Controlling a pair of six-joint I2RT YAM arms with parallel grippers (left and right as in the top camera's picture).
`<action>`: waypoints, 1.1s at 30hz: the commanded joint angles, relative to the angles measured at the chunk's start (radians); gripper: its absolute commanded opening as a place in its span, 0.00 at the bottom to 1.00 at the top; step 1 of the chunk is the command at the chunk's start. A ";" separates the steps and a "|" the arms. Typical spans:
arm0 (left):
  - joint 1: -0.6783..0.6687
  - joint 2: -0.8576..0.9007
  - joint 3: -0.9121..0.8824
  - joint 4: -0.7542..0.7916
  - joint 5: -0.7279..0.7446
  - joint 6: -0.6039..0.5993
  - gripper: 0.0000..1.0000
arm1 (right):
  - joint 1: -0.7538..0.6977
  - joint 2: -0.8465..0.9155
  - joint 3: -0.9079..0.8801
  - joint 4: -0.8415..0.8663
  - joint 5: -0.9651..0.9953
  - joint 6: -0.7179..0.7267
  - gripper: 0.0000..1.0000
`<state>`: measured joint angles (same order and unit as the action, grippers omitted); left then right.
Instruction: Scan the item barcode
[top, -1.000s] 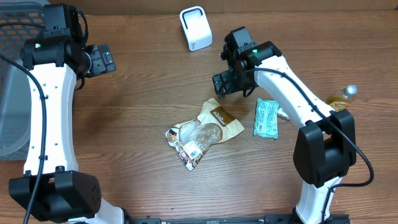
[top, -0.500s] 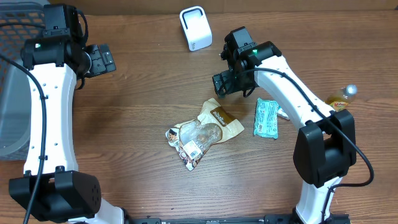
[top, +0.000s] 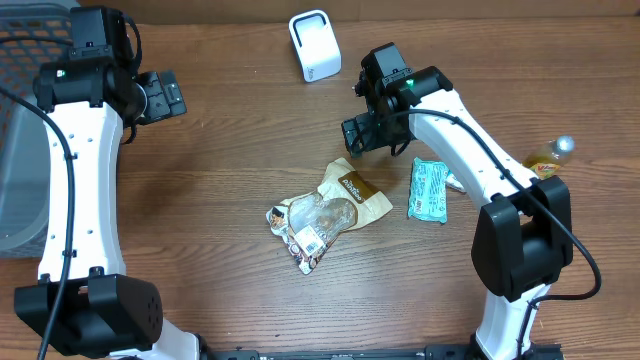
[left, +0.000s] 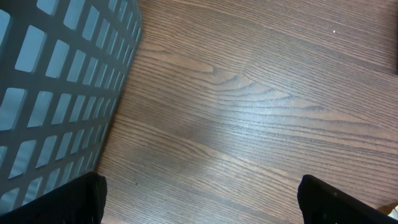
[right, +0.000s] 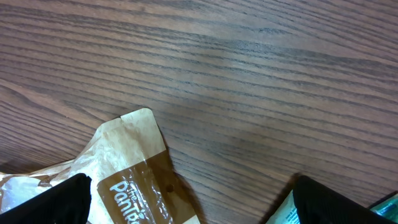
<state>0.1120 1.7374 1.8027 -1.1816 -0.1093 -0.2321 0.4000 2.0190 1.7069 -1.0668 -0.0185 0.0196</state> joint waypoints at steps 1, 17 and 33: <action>-0.001 -0.005 0.014 0.003 -0.005 0.008 0.99 | 0.002 -0.010 0.002 0.004 0.006 0.003 1.00; -0.001 -0.005 0.014 0.003 -0.005 0.008 1.00 | -0.050 -0.248 0.002 0.004 0.006 0.003 1.00; -0.001 -0.005 0.014 0.003 -0.005 0.008 1.00 | -0.117 -0.921 0.002 0.003 0.011 0.003 1.00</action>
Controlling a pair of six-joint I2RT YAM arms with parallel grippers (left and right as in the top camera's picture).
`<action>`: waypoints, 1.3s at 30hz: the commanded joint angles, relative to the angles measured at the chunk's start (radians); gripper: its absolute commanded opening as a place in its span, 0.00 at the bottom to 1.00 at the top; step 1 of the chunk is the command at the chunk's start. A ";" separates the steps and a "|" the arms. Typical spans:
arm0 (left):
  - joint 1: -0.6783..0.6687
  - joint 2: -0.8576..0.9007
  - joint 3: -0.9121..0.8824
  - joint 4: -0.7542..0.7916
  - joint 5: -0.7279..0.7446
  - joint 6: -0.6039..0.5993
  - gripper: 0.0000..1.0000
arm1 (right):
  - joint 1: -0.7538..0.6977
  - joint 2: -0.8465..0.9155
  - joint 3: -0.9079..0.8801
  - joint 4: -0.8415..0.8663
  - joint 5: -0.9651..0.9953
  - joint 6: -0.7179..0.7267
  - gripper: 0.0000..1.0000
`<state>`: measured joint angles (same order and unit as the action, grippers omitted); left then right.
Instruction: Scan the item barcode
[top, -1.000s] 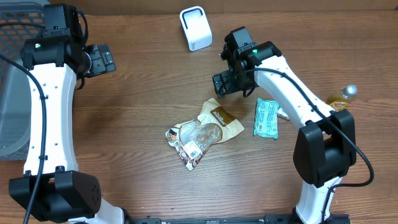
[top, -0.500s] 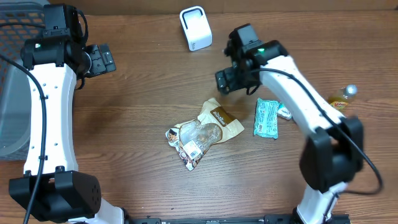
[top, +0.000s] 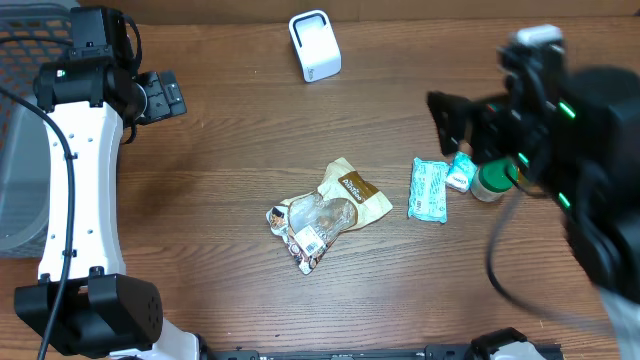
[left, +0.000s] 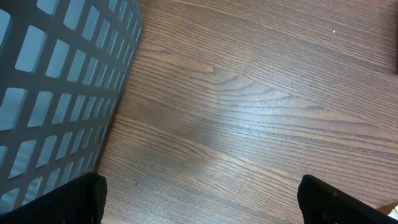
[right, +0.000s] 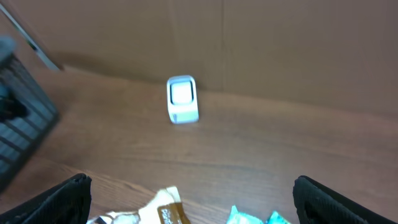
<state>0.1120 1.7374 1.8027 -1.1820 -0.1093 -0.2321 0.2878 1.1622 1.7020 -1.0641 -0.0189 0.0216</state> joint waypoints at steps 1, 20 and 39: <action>-0.001 -0.005 0.014 0.003 -0.005 0.008 1.00 | -0.005 -0.091 0.006 0.000 0.028 0.001 1.00; -0.001 -0.005 0.014 0.003 -0.005 0.008 0.99 | -0.100 -0.430 -0.228 -0.036 0.066 -0.018 1.00; -0.001 -0.005 0.014 0.003 -0.005 0.008 1.00 | -0.220 -1.073 -1.167 0.561 -0.064 -0.018 1.00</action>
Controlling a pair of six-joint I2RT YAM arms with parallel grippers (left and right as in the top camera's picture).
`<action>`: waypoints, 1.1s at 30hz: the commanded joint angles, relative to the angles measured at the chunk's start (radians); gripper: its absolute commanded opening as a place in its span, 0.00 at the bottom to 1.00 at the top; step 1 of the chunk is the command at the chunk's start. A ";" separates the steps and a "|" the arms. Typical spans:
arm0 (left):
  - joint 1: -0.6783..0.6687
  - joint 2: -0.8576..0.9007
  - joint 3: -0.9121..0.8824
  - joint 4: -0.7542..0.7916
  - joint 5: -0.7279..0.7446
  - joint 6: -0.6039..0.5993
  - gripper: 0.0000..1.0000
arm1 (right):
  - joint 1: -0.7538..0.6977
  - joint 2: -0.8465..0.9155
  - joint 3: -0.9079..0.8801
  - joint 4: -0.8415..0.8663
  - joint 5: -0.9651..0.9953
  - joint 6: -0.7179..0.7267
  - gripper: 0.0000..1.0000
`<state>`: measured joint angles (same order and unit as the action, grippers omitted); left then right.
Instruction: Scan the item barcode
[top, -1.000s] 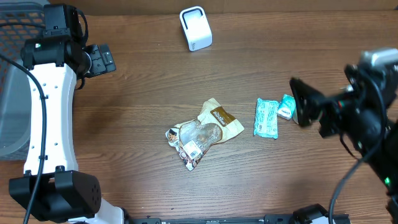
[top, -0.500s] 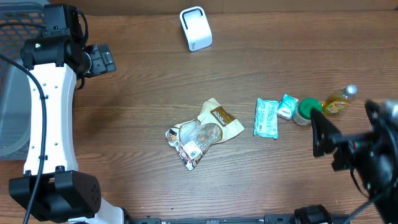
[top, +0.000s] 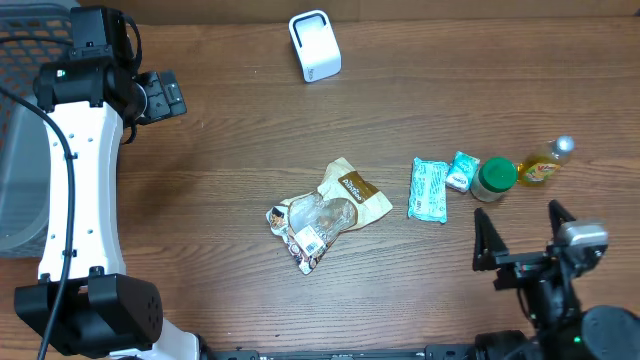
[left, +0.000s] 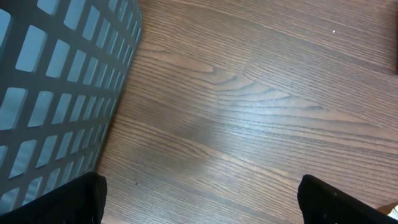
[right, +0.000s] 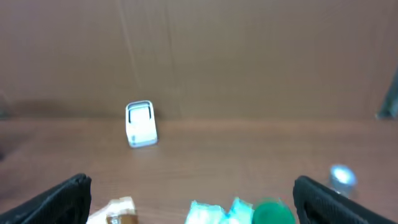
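Observation:
A white barcode scanner (top: 315, 45) stands at the table's back; it also shows in the right wrist view as the scanner (right: 140, 123). A crumpled brown snack bag (top: 330, 215) with a barcode label lies mid-table. My right gripper (top: 520, 235) is pulled back at the front right edge, open and empty, facing the scanner; its fingers (right: 68, 199) frame the view. My left gripper (top: 160, 95) hovers at the back left, open and empty, over bare wood beside the basket (left: 56, 81).
A teal packet (top: 430, 190), a small teal packet (top: 462, 172), a green-lidded jar (top: 494, 178) and a yellow bottle (top: 545, 165) lie in a row at the right. A grey mesh basket (top: 20, 130) stands at the left edge.
My right arm has moved from high over the right-hand items to the front right edge of the table. Its gripper is still open and empty. The left arm has not moved.
My right gripper was first open low over the table by the brown bag's upper edge. Then it was raised at the right, looking toward the scanner. Now it sits back at the front right edge. No item has moved or been taken.

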<state>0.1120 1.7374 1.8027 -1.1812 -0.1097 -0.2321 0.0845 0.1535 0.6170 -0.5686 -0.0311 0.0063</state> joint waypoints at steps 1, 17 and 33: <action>-0.001 -0.005 0.014 0.003 -0.005 0.008 0.99 | -0.021 -0.091 -0.129 0.136 -0.062 -0.002 1.00; -0.001 -0.005 0.014 0.003 -0.005 0.008 0.99 | -0.030 -0.151 -0.599 1.061 -0.016 -0.001 1.00; -0.001 -0.005 0.014 0.003 -0.005 0.008 0.99 | -0.030 -0.151 -0.610 0.489 -0.023 0.032 1.00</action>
<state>0.1120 1.7374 1.8027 -1.1816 -0.1097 -0.2321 0.0593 0.0101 0.0181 -0.0490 -0.0624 0.0280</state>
